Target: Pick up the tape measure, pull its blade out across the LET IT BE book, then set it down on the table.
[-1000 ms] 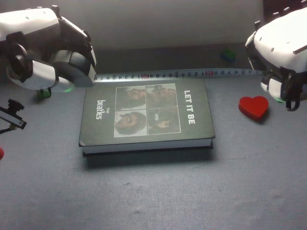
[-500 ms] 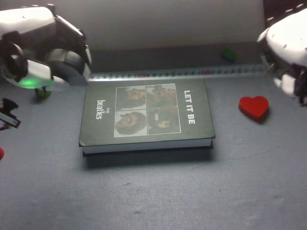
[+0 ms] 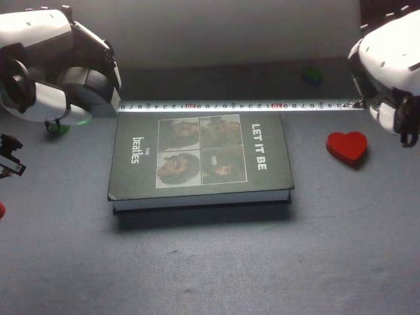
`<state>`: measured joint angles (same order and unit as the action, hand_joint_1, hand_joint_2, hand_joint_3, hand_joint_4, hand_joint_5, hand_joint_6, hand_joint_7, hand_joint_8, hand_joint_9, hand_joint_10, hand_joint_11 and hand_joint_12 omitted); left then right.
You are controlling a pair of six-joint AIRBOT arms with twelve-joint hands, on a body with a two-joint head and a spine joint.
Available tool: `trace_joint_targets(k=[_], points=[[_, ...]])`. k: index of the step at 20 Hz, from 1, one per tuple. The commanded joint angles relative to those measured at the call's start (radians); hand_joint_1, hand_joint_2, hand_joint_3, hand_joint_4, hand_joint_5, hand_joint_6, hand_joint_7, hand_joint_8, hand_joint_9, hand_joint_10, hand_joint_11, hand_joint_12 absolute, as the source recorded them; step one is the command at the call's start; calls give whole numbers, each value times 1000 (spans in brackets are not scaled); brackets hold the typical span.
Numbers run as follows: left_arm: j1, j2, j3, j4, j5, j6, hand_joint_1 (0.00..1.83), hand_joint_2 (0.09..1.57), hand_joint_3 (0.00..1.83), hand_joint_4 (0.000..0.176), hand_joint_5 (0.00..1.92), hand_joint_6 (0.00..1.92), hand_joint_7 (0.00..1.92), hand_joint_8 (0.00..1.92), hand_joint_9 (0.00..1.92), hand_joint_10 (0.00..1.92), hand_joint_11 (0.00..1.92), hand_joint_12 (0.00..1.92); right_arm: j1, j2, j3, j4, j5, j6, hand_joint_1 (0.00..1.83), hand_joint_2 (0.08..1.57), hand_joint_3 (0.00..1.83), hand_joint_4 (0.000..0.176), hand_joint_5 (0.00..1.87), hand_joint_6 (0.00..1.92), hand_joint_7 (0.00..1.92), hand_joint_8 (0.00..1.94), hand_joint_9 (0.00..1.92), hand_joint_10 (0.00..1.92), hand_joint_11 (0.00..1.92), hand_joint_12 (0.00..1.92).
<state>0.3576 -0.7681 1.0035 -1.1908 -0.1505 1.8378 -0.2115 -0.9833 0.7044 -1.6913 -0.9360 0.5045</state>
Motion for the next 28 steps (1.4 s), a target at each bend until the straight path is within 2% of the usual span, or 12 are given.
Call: trace_joint_targets(k=[1,3,4,5,6,18,19,20,25,26,27,28], points=[[-9,3,5,4,-58,-3,1369,1152,0,0,852,923,860,1203,903,1327,910,1167,10,0,0,-83,-42,0,1328,1228,1,0,626,1391,830,1215,725,1477,509,1465],[-9,-3,18,-2,-51,-3,1369,1152,0,0,848,930,862,1201,902,1327,905,1170,18,-12,-2,-83,-46,-2,1333,1228,1,0,623,1393,827,1216,724,1498,508,1468],[-7,-8,30,-2,-38,-2,1368,1153,0,0,844,929,862,1203,901,1329,906,1173,21,-17,-2,-83,-49,-2,1201,1235,0,0,639,1404,862,1241,705,1170,512,1465],[-5,-13,42,-2,-28,-1,1368,1153,0,0,845,928,860,1204,902,1328,908,1175,22,-21,-3,-83,-52,-4,1309,1225,4,0,626,1384,843,1214,729,1425,531,1466],[0,-21,59,-8,-21,-1,1368,1153,0,0,846,928,859,1205,902,1329,909,1177,22,-27,-4,-83,-58,-8,1330,1224,4,0,623,1381,839,1209,733,1477,535,1467],[49,-106,178,-32,15,23,1366,1160,0,0,824,960,840,1221,901,1340,909,1194,1,-46,-39,-82,-77,-10,1330,1238,0,0,598,1456,812,1216,713,1505,506,1488],[55,-115,190,-37,19,28,1367,1157,0,0,835,954,843,1211,907,1333,910,1196,1,-46,-42,-82,-73,-8,1187,1246,0,0,629,1478,832,1228,680,1144,494,1476],[63,-118,195,-40,17,31,1367,1156,0,0,837,954,844,1208,908,1331,912,1197,0,-46,-45,-82,-73,-5,1164,1239,1,0,650,1471,851,1198,706,978,504,1456],[99,-133,217,-47,8,33,1367,1156,0,0,844,948,839,1210,907,1335,921,1202,-11,-51,-51,-78,-103,12,1179,1246,0,0,591,1443,884,1249,768,735,535,1382],[103,-136,221,-53,4,33,1367,1156,0,0,844,948,839,1209,907,1334,923,1203,-10,-51,-53,-78,-103,12,1037,1212,0,0,557,708,762,627,745,567,471,1299],[107,-141,230,-56,5,33,1367,1155,0,0,852,945,835,1212,907,1335,921,1202,-7,-51,-54,-78,-105,11,967,1209,0,0,598,308,772,271,737,397,399,1246],[110,-146,236,-57,6,33,1367,1155,0,0,853,943,835,1212,908,1334,921,1201,-7,-52,-55,-78,-106,11,924,1211,0,0,619,122,780,101,735,277,353,1230]])
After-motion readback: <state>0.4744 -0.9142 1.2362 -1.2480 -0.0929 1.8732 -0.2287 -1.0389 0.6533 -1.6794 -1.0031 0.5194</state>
